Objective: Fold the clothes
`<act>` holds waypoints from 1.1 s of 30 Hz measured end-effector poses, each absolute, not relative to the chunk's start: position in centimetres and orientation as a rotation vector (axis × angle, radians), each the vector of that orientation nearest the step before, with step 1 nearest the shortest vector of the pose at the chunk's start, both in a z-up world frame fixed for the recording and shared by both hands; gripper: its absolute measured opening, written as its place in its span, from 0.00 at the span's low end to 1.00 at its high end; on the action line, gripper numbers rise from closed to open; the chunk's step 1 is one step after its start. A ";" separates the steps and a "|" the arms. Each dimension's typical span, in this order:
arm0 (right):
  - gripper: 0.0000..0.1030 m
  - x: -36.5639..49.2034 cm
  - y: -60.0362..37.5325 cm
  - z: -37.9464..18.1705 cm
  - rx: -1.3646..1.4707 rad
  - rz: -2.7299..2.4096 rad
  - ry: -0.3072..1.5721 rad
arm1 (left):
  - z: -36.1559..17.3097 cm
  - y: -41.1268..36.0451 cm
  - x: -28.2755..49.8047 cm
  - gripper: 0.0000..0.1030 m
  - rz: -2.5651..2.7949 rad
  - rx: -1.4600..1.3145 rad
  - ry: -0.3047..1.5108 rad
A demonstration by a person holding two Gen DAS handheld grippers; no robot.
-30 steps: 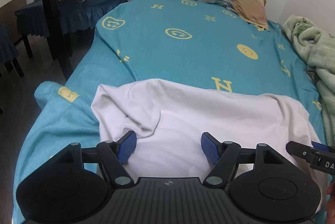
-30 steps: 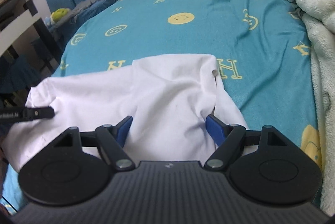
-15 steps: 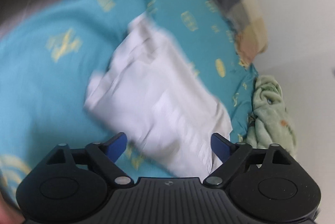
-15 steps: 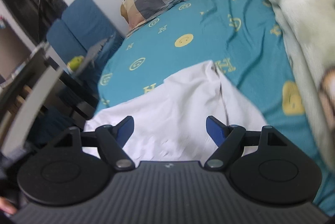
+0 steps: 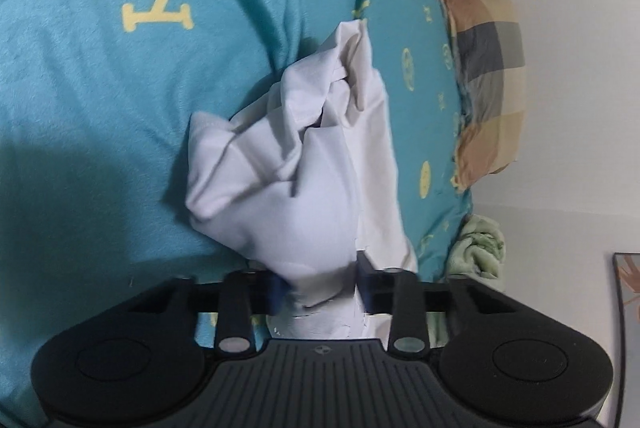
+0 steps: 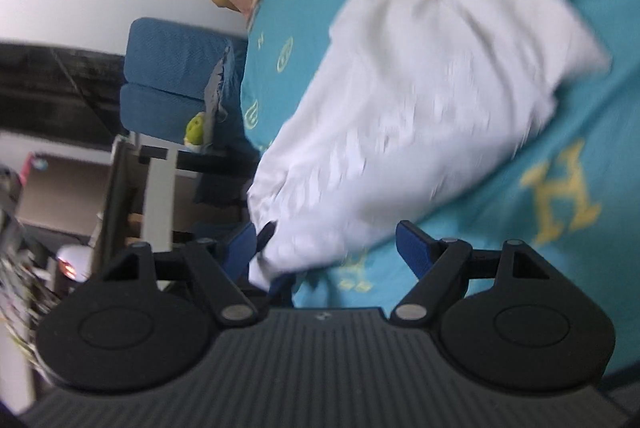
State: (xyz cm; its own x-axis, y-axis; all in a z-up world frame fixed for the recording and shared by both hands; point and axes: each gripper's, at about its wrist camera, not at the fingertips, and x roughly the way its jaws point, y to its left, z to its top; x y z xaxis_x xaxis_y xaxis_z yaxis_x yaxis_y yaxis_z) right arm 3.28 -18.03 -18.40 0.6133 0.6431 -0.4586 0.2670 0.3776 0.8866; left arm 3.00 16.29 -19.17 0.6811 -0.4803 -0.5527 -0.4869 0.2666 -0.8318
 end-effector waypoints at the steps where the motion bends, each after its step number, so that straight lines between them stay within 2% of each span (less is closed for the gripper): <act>1: 0.77 3.4 -17.4 -18.7 1.249 0.290 0.932 | -18.8 16.4 3.0 0.22 -0.010 -1.364 0.878; 4: 0.77 3.6 -15.6 -19.8 1.397 0.286 0.939 | -17.7 16.2 3.2 0.16 -0.054 -1.364 0.837; 8: 0.77 5.1 -12.8 -22.1 1.577 0.249 0.948 | -16.6 16.1 3.3 0.14 -0.096 -1.373 0.795; 17: 0.77 6.3 -17.1 -23.4 1.622 0.010 0.747 | -16.5 18.5 2.4 0.13 -0.080 -1.439 0.771; 19: 0.68 6.0 -18.6 -23.6 1.628 -0.025 0.715 | -16.9 18.6 2.3 0.14 -0.068 -1.431 0.788; 20: 0.61 5.9 -19.1 -23.5 1.622 -0.028 0.706 | -17.1 18.7 2.5 0.15 -0.061 -1.426 0.800; 21: 0.49 5.8 -19.4 -23.4 1.601 -0.031 0.700 | -17.3 18.8 2.8 0.15 -0.054 -1.421 0.812; 23: 0.31 6.0 -19.4 -22.6 1.513 -0.035 0.692 | -17.7 18.8 2.7 0.27 -0.038 -1.422 0.832; 24: 0.28 6.1 -19.3 -22.3 1.476 -0.036 0.689 | -18.1 18.9 2.6 0.32 -0.029 -1.429 0.840; 26: 0.25 6.1 -19.0 -21.8 1.428 -0.030 0.680 | -18.8 18.9 2.5 0.54 -0.013 -1.439 0.854; 29: 0.24 6.0 -19.0 -21.2 1.385 -0.023 0.661 | -19.3 18.4 2.6 0.68 -0.006 -1.429 0.858; 31: 0.24 6.0 -19.1 -21.0 1.371 -0.020 0.649 | -19.8 17.8 2.7 0.73 -0.008 -1.432 0.866; 33: 0.23 6.0 -19.3 -20.6 1.359 -0.016 0.638 | -20.5 17.5 2.9 0.73 0.005 -1.443 0.889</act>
State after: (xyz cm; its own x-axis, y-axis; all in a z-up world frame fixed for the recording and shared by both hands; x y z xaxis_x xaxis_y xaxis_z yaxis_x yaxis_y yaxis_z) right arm 5.99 -19.27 -20.64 0.8318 0.3470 -0.4331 0.3688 0.2376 0.8986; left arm 2.92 17.52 -20.54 0.6907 -0.4988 -0.5236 -0.5051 0.1854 -0.8429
